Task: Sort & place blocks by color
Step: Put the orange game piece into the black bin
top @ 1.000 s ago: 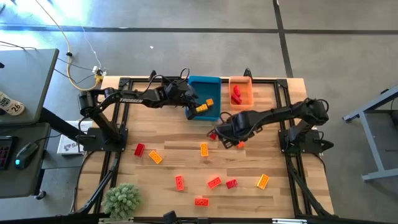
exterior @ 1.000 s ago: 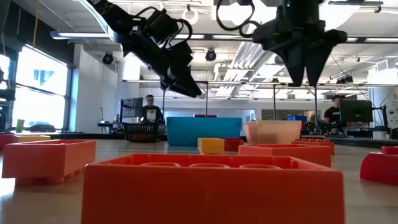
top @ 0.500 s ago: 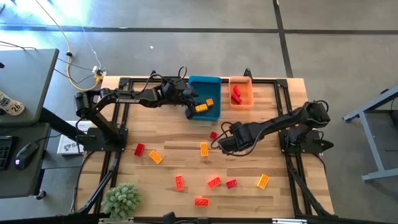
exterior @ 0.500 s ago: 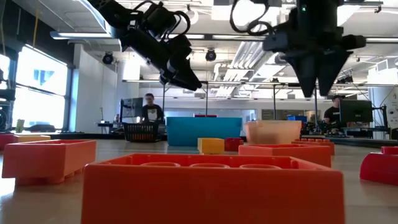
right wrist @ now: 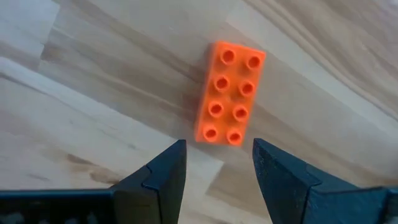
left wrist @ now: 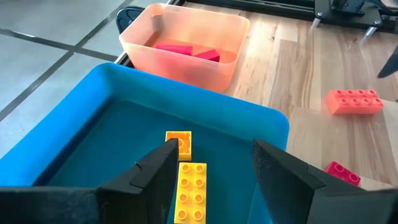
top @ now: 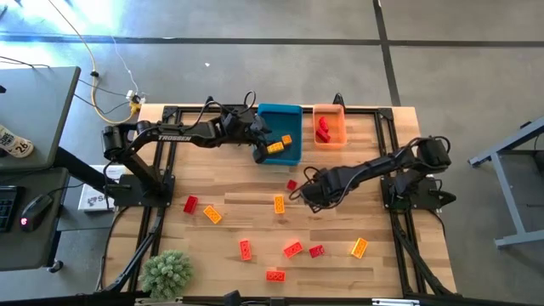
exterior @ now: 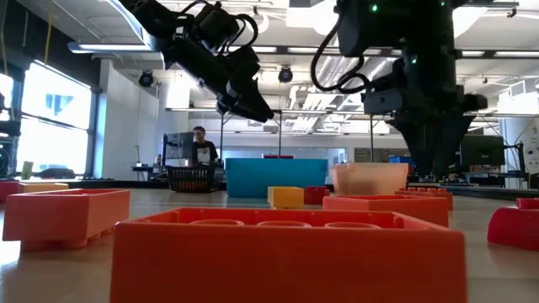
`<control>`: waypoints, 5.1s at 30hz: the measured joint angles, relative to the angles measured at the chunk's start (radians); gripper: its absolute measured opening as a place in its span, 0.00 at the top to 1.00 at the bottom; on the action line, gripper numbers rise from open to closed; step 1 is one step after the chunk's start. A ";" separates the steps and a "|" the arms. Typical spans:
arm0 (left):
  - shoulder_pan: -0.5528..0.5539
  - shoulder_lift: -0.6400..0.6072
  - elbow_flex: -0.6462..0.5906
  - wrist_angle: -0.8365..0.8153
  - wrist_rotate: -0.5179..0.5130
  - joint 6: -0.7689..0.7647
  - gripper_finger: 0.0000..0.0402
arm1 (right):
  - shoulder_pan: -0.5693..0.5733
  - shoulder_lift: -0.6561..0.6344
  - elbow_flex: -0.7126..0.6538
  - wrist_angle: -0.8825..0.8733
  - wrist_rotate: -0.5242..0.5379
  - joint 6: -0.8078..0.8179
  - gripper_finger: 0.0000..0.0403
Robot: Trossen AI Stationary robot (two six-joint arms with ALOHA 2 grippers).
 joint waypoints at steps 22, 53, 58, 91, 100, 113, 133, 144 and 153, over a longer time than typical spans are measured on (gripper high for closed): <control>0.000 0.000 0.000 0.007 -0.014 0.000 0.52 | -0.157 0.001 -0.044 0.075 -0.092 -0.170 0.53; 0.001 0.000 0.000 0.014 -0.019 -0.005 0.53 | -0.171 0.105 -0.062 0.121 -0.223 -0.210 0.67; 0.001 0.000 0.000 0.014 -0.012 -0.060 0.53 | -0.171 0.097 -0.064 0.109 -0.235 -0.265 0.72; 0.023 0.001 0.000 0.165 0.205 -0.967 0.53 | -0.386 -0.277 -0.063 0.607 -0.059 -0.979 0.72; 0.003 0.001 0.000 0.157 0.225 -1.020 0.53 | -0.419 -0.255 -0.062 0.636 -0.057 -1.257 0.72; -0.046 0.002 0.000 0.043 0.229 -1.048 0.53 | -0.373 -0.145 -0.062 0.676 -0.085 -1.318 0.72; -0.067 0.035 -0.001 0.053 0.250 -1.050 0.53 | -0.351 -0.084 -0.061 0.772 -0.089 -1.242 0.72; -0.078 0.035 -0.001 0.058 0.245 -1.039 0.53 | -0.353 -0.063 0.038 0.758 -0.087 -1.215 0.72; -0.073 0.035 0.000 0.066 0.211 -1.000 0.55 | -0.350 0.010 0.181 0.582 -0.040 -1.254 0.72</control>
